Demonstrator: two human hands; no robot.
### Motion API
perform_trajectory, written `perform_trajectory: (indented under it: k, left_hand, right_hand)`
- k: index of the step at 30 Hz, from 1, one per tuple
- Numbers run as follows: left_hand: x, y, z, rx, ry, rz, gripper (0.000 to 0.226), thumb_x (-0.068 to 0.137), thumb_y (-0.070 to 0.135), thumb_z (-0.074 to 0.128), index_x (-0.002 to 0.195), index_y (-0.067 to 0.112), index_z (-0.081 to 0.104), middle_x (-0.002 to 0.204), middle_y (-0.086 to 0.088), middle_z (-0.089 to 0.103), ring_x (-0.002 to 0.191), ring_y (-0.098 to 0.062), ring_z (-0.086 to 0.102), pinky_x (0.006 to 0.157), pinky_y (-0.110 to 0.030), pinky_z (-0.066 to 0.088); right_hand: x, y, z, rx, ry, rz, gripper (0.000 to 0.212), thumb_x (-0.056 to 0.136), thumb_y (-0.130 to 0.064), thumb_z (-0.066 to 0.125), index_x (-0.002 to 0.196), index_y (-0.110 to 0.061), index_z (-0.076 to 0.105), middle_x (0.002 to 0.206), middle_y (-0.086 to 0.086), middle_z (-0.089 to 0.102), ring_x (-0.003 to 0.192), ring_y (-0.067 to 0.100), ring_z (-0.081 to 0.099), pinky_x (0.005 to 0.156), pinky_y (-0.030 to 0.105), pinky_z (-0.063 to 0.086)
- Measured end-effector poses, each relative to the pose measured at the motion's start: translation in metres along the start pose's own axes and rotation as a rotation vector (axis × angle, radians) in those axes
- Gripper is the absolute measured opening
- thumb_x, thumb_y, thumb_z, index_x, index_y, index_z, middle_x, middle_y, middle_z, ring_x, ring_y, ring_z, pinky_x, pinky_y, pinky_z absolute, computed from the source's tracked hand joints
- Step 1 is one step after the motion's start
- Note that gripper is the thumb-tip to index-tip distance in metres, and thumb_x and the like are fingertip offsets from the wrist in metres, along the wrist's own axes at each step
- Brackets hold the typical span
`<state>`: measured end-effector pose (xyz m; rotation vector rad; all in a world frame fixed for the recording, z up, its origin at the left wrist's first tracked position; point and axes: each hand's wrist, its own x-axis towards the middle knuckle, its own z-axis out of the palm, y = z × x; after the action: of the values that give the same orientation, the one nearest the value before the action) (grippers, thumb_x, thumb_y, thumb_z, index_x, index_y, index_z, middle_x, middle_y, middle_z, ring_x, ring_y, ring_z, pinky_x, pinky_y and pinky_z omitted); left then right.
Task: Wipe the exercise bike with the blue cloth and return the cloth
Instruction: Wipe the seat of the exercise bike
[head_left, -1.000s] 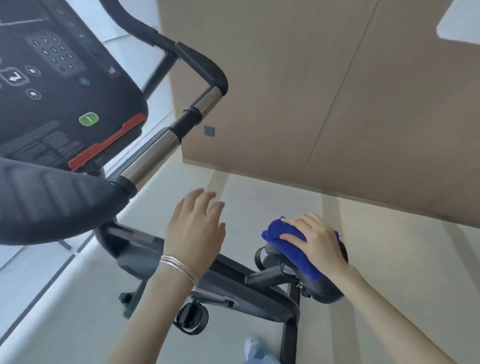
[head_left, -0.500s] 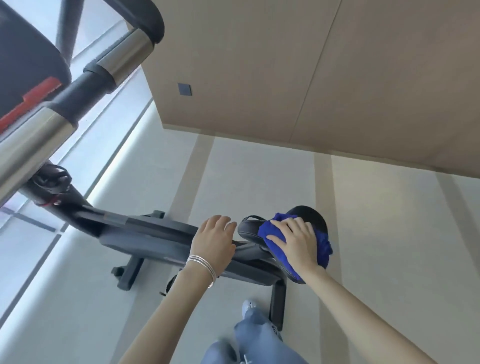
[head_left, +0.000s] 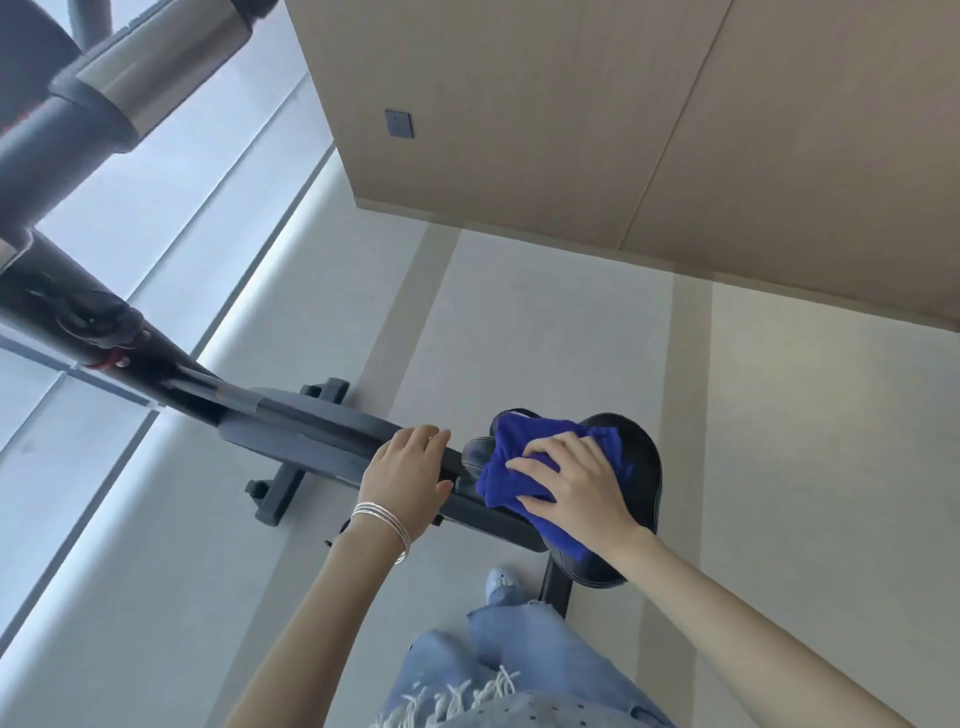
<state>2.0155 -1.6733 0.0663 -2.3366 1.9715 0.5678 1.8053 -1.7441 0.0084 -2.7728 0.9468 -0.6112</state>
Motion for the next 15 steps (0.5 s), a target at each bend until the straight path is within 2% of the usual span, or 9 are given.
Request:
perform_trajectory:
  k: [7, 11, 15]
  left_hand:
    - [0.015, 0.032, 0.022, -0.005, -0.011, 0.103, 0.058, 0.089, 0.030, 0.055, 0.142, 0.022, 0.031, 0.146, 0.006, 0.036, 0.135, -0.016, 0.033, 0.110, -0.029, 0.029]
    - [0.020, 0.039, 0.031, 0.008, -0.003, 0.128, 0.058, 0.089, 0.027, 0.056, 0.142, 0.020, 0.032, 0.146, 0.003, 0.037, 0.135, -0.018, 0.034, 0.110, -0.031, 0.030]
    - [0.030, 0.051, 0.037, 0.023, -0.013, 0.150, 0.060, 0.088, 0.025, 0.057, 0.141, 0.021, 0.032, 0.146, 0.004, 0.036, 0.135, -0.017, 0.033, 0.108, -0.030, 0.031]
  right_hand:
    - [-0.056, 0.027, -0.030, -0.033, 0.076, 0.143, 0.025, 0.079, -0.038, 0.063, 0.098, -0.025, 0.071, 0.095, -0.006, 0.067, 0.087, 0.016, 0.056, 0.075, 0.028, 0.038]
    - [-0.063, 0.030, -0.029, -0.081, 0.105, 0.266, 0.027, 0.080, -0.043, 0.061, 0.100, -0.027, 0.070, 0.100, -0.005, 0.066, 0.096, 0.017, 0.050, 0.078, 0.033, 0.038]
    - [-0.031, 0.035, -0.022, -0.103, 0.115, 0.438, 0.029, 0.075, -0.047, 0.068, 0.098, -0.029, 0.069, 0.104, -0.005, 0.064, 0.098, 0.023, 0.049, 0.082, 0.042, 0.041]
